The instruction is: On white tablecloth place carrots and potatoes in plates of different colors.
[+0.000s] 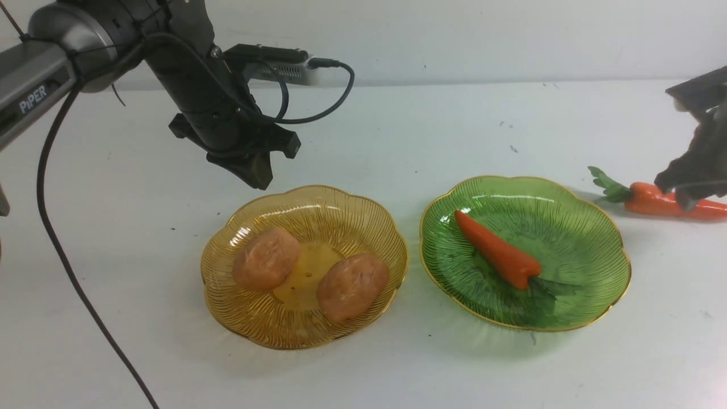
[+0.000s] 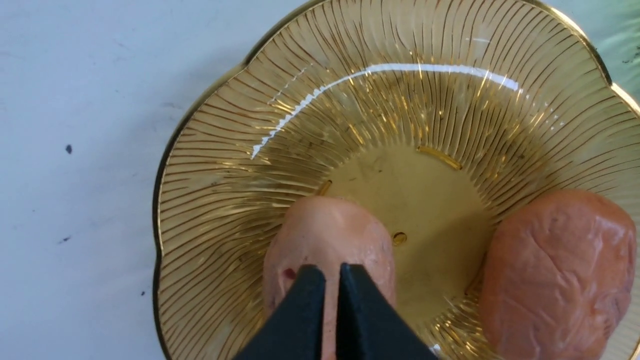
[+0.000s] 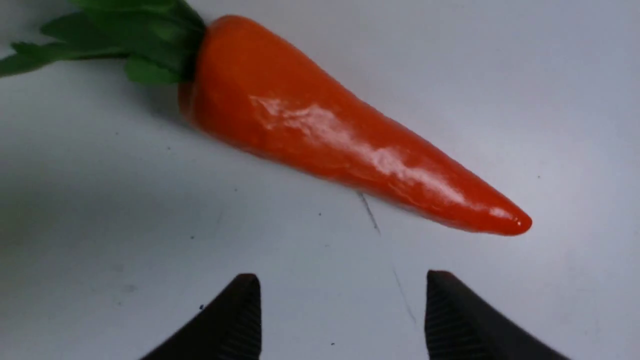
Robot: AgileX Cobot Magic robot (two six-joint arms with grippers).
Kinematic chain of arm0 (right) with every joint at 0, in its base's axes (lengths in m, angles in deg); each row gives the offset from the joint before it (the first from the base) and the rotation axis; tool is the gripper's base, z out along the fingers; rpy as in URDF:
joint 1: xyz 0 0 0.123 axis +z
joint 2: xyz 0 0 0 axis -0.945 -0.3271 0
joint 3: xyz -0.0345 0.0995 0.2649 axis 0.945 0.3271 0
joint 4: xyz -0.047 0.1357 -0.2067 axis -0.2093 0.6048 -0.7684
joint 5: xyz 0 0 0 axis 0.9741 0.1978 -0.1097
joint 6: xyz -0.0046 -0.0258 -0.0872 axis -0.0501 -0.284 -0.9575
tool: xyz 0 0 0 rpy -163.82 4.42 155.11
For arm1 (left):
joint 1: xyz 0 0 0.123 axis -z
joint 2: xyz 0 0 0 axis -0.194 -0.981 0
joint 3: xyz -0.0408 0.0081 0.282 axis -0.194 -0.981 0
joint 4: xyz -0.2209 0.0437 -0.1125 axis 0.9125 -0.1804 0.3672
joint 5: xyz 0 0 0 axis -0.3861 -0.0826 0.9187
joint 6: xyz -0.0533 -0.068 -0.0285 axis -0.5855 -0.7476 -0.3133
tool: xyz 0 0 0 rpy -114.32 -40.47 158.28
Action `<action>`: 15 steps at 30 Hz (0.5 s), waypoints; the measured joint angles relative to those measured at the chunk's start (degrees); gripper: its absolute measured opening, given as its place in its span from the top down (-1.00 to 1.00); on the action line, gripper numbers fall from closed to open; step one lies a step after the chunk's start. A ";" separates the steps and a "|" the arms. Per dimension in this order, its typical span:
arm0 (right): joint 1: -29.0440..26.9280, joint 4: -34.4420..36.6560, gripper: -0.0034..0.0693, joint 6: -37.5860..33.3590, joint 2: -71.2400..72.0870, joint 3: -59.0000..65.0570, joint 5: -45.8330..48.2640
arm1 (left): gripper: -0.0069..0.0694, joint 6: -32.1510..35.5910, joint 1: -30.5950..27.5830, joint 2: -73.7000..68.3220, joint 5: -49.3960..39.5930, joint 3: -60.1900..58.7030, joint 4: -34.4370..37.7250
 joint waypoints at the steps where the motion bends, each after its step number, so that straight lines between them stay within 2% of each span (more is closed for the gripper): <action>1: 0.22 0.00 -0.42 -1.23 -0.41 0.00 -0.36 | 0.75 -0.19 0.00 0.00 0.00 0.00 0.00; 5: 0.77 -0.07 -0.74 -9.12 -3.02 0.00 -2.91 | 0.75 -0.56 0.00 0.00 0.00 0.00 0.21; 7: 0.89 -0.07 -0.77 -10.58 -3.76 0.00 -4.37 | 0.75 -0.63 0.00 0.00 0.00 0.00 0.21; 10: 0.89 -0.49 -0.79 -11.90 -5.80 -0.02 -9.71 | 0.75 -1.00 0.00 0.00 -0.02 0.00 0.21; 15: 0.89 -0.66 -0.67 -12.31 -7.31 -0.12 -15.47 | 0.75 -1.61 0.00 -0.05 -0.02 0.00 0.26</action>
